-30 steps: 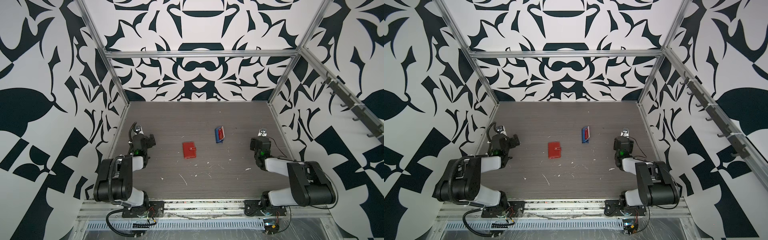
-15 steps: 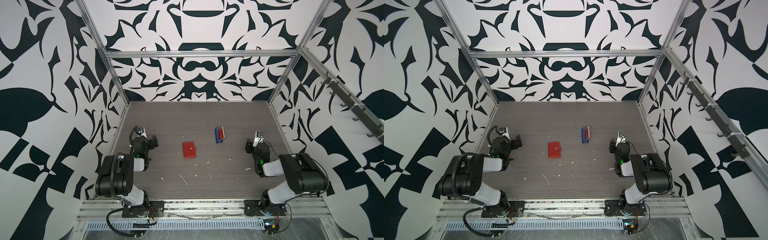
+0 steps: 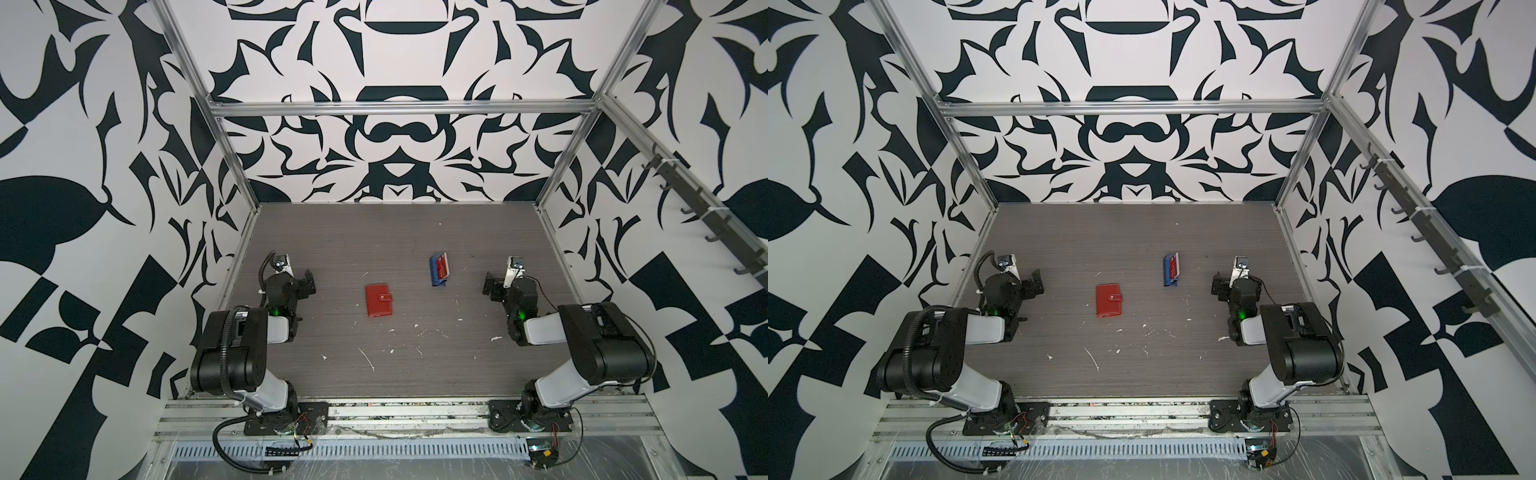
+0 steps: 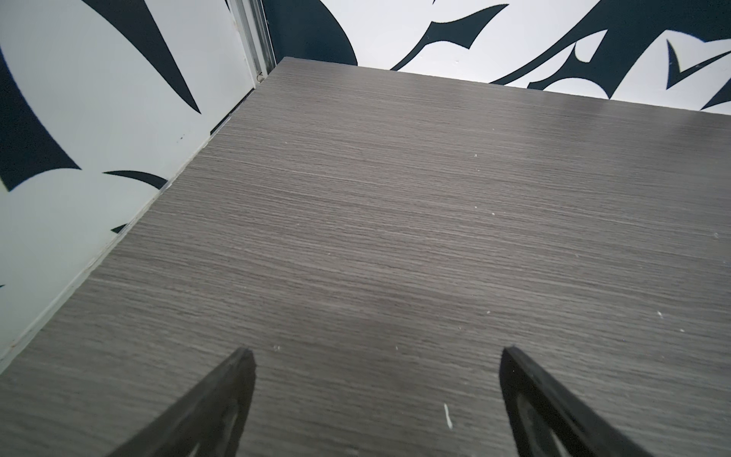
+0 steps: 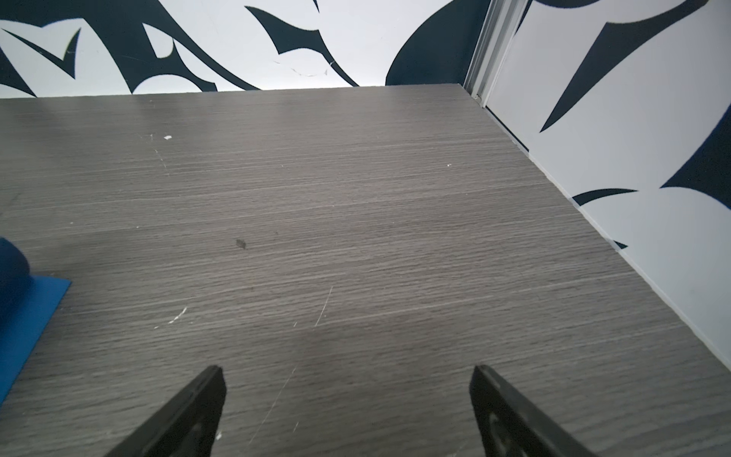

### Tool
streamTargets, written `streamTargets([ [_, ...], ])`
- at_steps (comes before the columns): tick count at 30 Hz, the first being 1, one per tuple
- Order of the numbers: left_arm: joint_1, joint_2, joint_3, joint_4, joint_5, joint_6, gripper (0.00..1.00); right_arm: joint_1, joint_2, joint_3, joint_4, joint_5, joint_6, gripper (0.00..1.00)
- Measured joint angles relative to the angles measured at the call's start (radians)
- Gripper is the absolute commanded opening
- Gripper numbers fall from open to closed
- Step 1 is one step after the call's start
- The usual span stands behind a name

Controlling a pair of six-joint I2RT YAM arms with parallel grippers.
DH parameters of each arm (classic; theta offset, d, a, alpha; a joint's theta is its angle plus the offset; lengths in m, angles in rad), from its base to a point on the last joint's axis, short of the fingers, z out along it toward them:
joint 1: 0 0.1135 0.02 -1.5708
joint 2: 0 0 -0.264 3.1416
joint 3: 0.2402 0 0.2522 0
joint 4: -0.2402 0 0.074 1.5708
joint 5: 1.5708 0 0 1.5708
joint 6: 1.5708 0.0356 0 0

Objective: Insert credit cards into a card holder
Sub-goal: Reset both arms

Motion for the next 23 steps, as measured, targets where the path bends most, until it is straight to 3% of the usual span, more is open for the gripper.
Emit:
streamTargets([
  [23,0.009,0.000,0.000,0.000,0.002,-0.006,1.00,0.000,0.000,0.000,-0.004,0.000,0.000,1.00],
])
